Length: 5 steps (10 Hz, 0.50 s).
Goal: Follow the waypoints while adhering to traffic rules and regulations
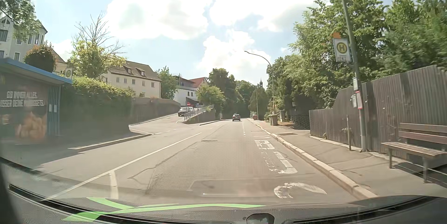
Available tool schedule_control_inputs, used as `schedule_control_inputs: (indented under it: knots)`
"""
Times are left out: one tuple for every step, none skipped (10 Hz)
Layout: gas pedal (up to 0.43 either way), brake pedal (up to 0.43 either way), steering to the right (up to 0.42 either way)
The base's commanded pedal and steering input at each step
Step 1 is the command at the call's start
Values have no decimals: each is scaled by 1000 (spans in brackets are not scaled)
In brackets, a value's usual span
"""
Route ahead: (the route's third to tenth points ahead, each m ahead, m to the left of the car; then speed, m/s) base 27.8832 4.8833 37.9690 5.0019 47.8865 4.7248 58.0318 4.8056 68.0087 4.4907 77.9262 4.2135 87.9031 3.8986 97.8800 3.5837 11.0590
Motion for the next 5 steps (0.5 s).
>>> schedule_control_inputs:
  knots:
    - [197,0,-16]
    - [197,0,-15]
    - [197,0,-15]
    - [197,0,-15]
    - [197,0,-16]
